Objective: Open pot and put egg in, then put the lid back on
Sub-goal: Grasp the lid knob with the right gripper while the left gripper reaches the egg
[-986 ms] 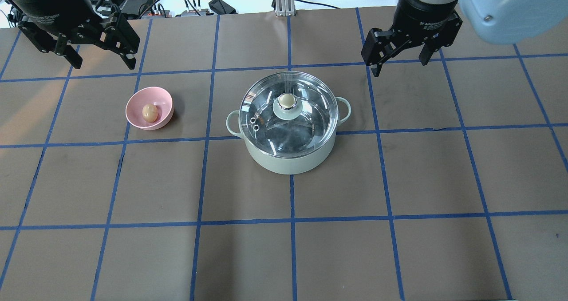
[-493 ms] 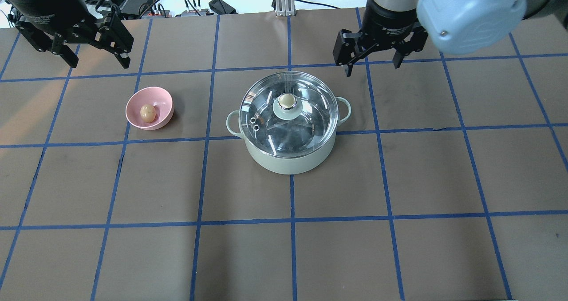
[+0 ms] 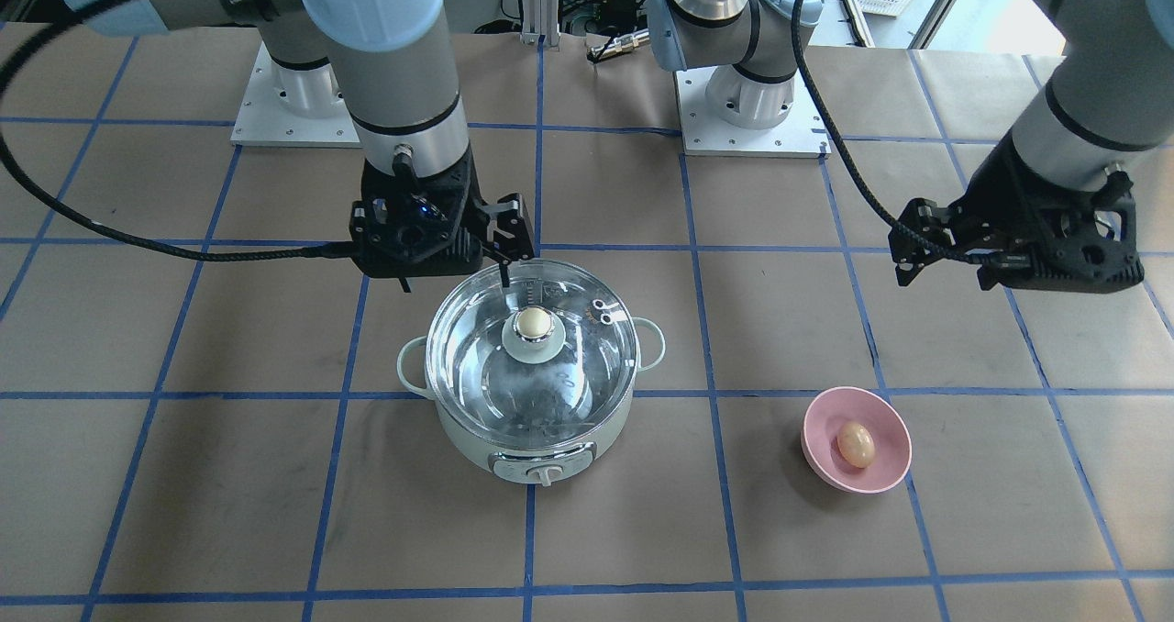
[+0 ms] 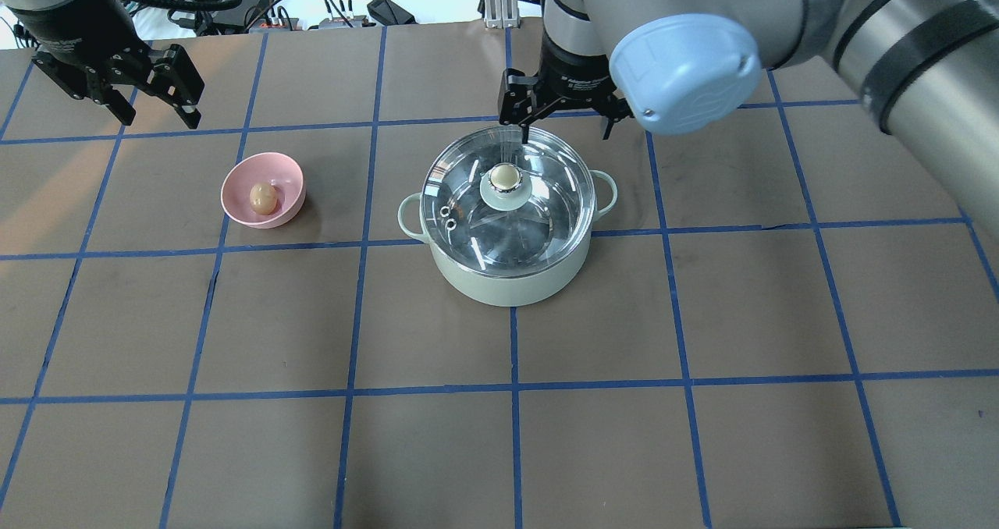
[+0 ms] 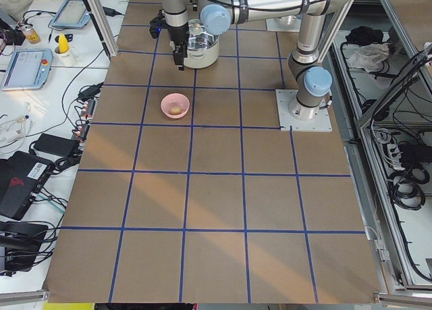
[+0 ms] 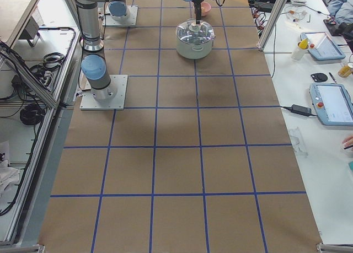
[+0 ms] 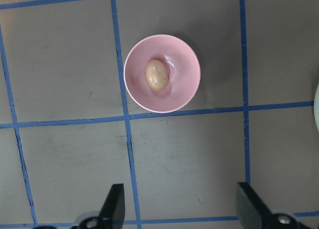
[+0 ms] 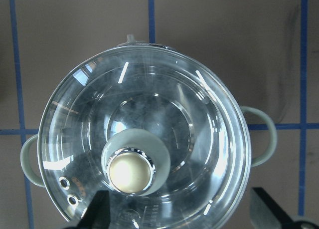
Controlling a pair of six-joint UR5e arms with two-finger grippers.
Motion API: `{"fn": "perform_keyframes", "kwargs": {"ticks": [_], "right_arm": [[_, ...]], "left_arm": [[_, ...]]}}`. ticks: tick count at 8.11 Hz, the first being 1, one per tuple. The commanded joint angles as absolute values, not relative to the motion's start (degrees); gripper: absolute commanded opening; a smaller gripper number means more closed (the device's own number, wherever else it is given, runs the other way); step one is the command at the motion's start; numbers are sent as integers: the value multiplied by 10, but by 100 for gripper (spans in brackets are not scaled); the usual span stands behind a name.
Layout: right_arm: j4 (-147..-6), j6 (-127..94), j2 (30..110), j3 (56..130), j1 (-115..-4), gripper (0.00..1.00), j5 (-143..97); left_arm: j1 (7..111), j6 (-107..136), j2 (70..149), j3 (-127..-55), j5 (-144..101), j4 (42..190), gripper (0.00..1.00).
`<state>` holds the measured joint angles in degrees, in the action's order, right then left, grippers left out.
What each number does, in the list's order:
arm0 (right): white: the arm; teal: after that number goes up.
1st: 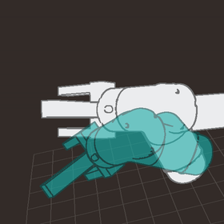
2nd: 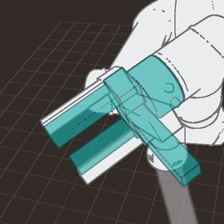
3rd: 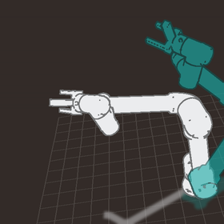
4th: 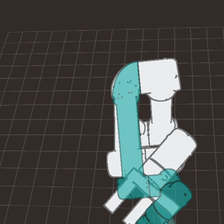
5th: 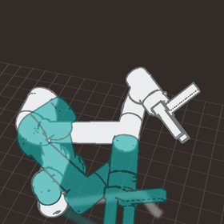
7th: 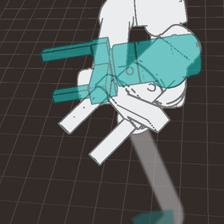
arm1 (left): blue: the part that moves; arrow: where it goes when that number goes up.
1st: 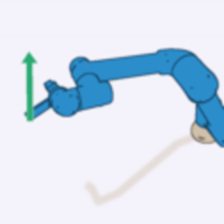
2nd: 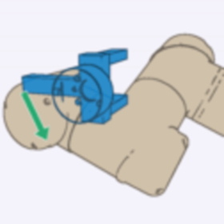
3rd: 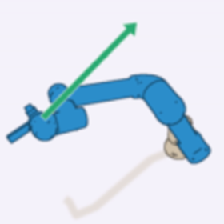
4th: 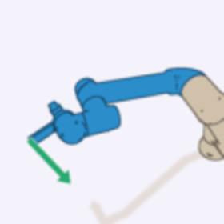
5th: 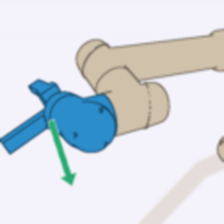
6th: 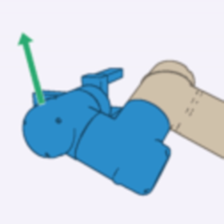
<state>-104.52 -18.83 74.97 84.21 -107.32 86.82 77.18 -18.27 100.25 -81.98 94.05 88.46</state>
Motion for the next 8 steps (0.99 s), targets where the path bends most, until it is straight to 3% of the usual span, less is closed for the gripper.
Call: {"fn": "perform_keyframes", "kwargs": {"ticks": [1,6,7,8], "right_arm": [[-1081,-262,703,845,-1104,100,854],[-1083,-247,683,856,-1104,96,858],[-1082,-248,683,856,-1104,79,858],[-1082,-247,683,856,-1104,68,858]], "left_arm": [[768,-196,1056,-828,941,831,83],[768,-196,1156,-839,940,750,83],[768,-196,1167,-839,940,750,83],[768,-197,1175,-841,940,749,82]]}}
